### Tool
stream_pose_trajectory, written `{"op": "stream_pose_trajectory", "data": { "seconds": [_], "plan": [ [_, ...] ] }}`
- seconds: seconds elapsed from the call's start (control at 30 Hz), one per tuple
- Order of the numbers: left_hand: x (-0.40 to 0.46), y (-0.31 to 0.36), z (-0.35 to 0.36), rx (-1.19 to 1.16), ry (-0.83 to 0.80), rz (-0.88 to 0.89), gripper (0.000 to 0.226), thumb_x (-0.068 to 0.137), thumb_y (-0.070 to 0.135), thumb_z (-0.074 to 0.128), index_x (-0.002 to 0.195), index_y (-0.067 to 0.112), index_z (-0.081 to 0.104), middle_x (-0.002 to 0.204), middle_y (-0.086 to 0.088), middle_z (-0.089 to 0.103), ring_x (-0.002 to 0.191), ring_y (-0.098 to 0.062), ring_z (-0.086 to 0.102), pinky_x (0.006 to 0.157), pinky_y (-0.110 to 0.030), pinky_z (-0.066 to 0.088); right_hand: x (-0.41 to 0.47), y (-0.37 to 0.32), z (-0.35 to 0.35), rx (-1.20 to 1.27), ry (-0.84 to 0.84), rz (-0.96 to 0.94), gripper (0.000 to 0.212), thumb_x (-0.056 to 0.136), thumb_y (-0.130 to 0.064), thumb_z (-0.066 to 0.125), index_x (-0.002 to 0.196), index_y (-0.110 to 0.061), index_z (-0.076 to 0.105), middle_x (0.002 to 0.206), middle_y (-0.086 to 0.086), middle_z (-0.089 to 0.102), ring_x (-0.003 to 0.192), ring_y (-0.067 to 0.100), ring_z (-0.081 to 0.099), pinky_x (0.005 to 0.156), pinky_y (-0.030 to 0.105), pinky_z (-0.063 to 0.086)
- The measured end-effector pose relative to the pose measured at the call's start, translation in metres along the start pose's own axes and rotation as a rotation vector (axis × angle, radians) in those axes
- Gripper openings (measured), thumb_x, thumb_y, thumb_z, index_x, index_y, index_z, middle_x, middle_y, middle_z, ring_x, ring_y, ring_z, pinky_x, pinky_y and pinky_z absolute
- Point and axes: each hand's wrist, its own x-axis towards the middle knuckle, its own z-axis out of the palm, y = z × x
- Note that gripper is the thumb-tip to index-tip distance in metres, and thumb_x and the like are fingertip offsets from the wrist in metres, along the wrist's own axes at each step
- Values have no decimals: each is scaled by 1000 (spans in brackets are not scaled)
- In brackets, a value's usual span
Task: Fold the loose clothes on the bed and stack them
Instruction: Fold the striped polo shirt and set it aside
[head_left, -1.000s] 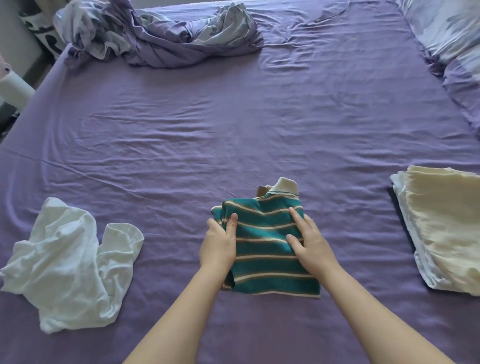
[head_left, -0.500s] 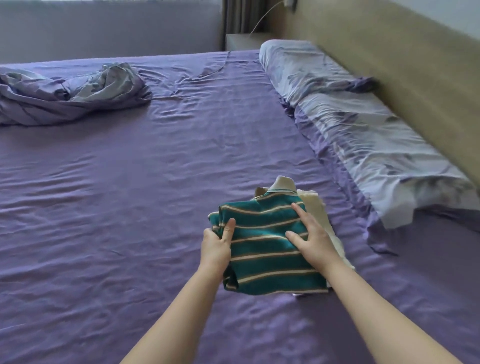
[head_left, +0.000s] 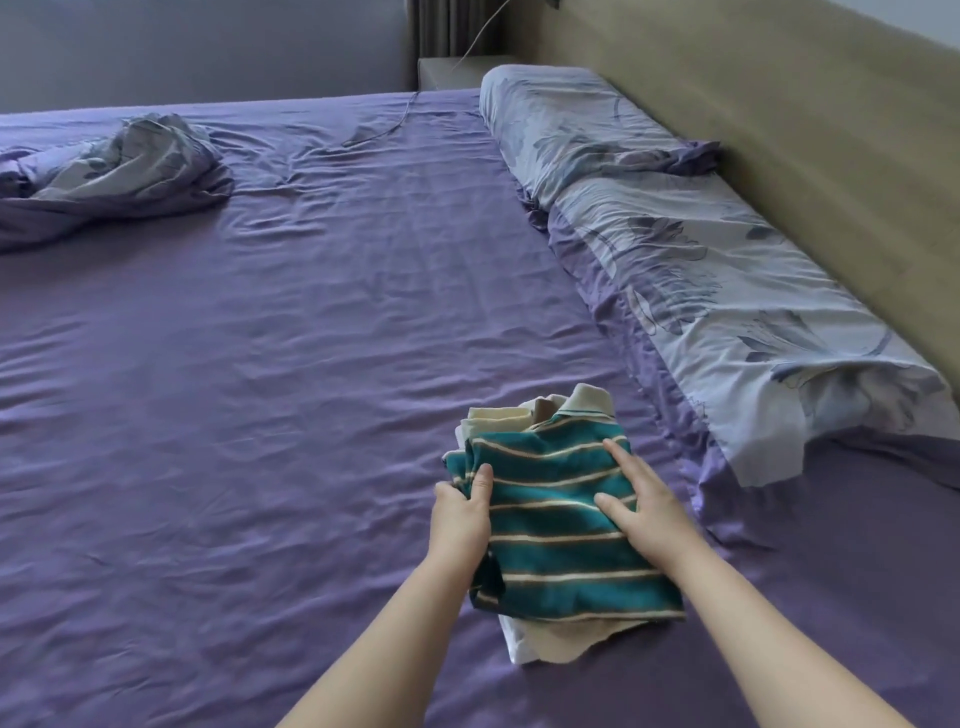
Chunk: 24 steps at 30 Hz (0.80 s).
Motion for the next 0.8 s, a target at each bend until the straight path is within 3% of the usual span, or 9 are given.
{"op": "stream_pose_trajectory", "data": {
  "seconds": [0.1, 0.17, 0.2, 0.27, 0.33, 0.4, 0.47, 0.63, 0.8],
  "plan": [
    [-7, -12, 3, 378, 216, 177, 52, 92, 46, 51, 129, 13, 38, 132, -9, 46, 112, -23, 49, 92, -36, 42, 1, 13, 13, -60, 62, 37, 66, 89, -26, 61, 144, -34, 27, 156, -1, 19, 121, 13, 44, 95, 16, 28],
    [-17, -15, 7, 737, 458, 613, 51, 88, 35, 61, 132, 14, 46, 135, -8, 46, 125, -27, 44, 103, -42, 36, -2, 15, 19, -248, 150, 0, 64, 89, -30, 59, 145, -32, 27, 157, 1, 14, 136, 24, 30, 106, 29, 26],
    [-20, -14, 11, 816, 465, 886, 42, 84, 27, 65, 124, 15, 55, 129, -6, 53, 120, -26, 49, 102, -41, 38, -4, 14, 21, -351, 200, -67, 63, 89, -30, 60, 145, -28, 31, 157, 4, 17, 139, 27, 26, 109, 36, 25],
    [-22, -14, 20, 961, 274, 1252, 22, 82, 19, 61, 103, 20, 68, 114, -1, 65, 110, -23, 60, 101, -38, 40, -7, 9, 29, -465, 253, -213, 57, 89, -31, 57, 142, -23, 38, 153, 9, 27, 141, 29, 25, 110, 47, 27],
    [-19, -17, 27, 1187, 87, 1195, 28, 85, 30, 53, 109, 25, 68, 126, 0, 62, 124, -25, 53, 112, -43, 29, -5, 7, 36, -524, 175, -224, 56, 91, -41, 43, 145, -30, 28, 155, 4, 21, 144, 23, 11, 114, 49, 16],
    [-9, -24, 27, 1372, 9, 936, 60, 90, 54, 38, 143, 27, 36, 156, -3, 17, 147, -28, 5, 118, -52, -4, 0, 13, 41, -569, 53, -140, 58, 95, -52, 30, 144, -39, 1, 158, -2, 0, 144, 15, -10, 115, 46, -4],
    [5, -40, 24, 1430, -45, 807, 79, 85, 71, 12, 150, 29, -1, 153, -1, -21, 138, -23, -33, 110, -52, -23, 5, 24, 45, -616, -19, -80, 62, 94, -58, 23, 138, -42, -18, 157, -3, -14, 143, 15, -18, 113, 44, -14],
    [21, -59, 21, 1464, -66, 743, 86, 76, 80, -1, 148, 34, -11, 153, -3, -25, 136, -18, -36, 108, -53, -25, 13, 36, 59, -710, -95, -31, 66, 86, -69, 10, 132, -43, -30, 155, -2, -23, 142, 18, -22, 112, 49, -16],
    [25, -55, 21, 1473, -83, 742, 86, 76, 78, -1, 149, 32, -7, 151, 1, -24, 135, -17, -36, 107, -52, -28, 19, 28, 59, -747, -146, 38, 69, 86, -70, 12, 141, -44, -20, 156, -2, -22, 143, 19, -19, 113, 54, -8]
  ]
}}
